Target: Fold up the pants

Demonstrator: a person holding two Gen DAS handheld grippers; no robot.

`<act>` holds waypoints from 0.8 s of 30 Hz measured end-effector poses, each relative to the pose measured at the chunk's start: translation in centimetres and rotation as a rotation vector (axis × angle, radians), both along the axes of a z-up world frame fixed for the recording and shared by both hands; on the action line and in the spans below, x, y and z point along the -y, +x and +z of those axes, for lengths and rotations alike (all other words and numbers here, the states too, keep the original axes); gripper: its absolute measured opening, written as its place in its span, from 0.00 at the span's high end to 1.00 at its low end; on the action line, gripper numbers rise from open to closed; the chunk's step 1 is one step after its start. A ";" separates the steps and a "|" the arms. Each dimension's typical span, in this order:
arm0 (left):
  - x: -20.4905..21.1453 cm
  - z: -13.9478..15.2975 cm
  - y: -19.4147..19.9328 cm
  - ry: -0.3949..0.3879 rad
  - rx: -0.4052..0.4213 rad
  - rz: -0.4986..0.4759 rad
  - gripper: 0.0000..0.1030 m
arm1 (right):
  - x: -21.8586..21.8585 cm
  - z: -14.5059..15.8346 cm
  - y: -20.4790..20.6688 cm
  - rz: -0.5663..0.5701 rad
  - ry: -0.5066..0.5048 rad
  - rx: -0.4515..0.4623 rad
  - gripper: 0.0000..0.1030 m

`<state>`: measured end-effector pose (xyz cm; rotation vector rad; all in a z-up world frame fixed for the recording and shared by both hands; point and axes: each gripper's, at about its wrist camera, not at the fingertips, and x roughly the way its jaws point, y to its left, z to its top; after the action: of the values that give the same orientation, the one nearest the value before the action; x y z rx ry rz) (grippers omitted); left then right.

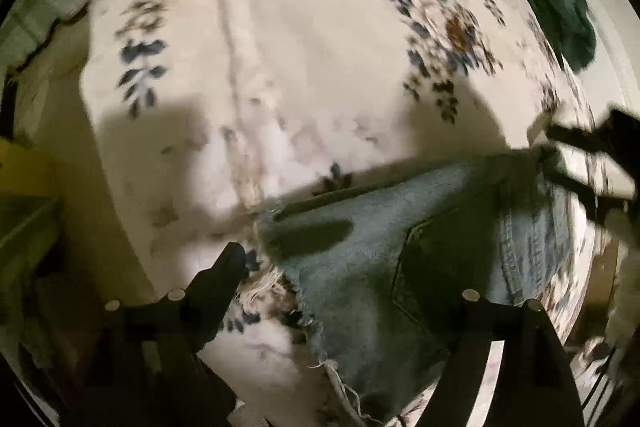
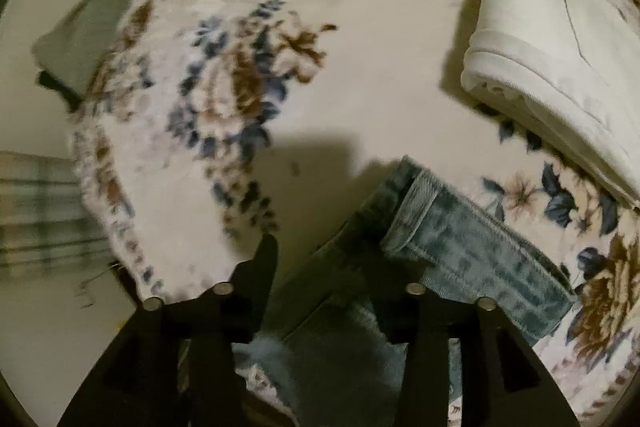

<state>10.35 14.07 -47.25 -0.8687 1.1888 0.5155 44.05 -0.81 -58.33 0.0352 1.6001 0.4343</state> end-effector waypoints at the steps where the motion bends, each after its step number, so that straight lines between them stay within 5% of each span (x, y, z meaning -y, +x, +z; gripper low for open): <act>1: 0.2 0.4 -0.4 -0.001 0.002 0.017 0.23 | 0.6 0.6 -0.4 0.002 0.008 0.007 0.42; 5: 2.5 1.6 -2.0 -0.041 0.014 0.097 0.23 | 4.6 2.3 -1.8 -0.011 0.075 0.018 0.06; 11: 10.1 0.1 -3.8 -0.295 0.034 0.237 0.23 | 13.4 3.0 -3.5 -0.032 0.056 -0.005 0.05; 16: 15.5 -3.8 -5.5 -0.522 0.056 0.491 0.23 | 19.4 2.4 -4.9 0.012 0.048 -0.037 0.05; 24: 17.0 -9.1 -6.6 -0.605 0.178 0.854 0.23 | 20.6 -2.7 -4.5 0.072 0.188 -0.140 0.05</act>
<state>3.74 -2.91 -56.31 -1.9297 0.7647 0.7469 39.60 -21.37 -61.01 0.1539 1.6972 0.6491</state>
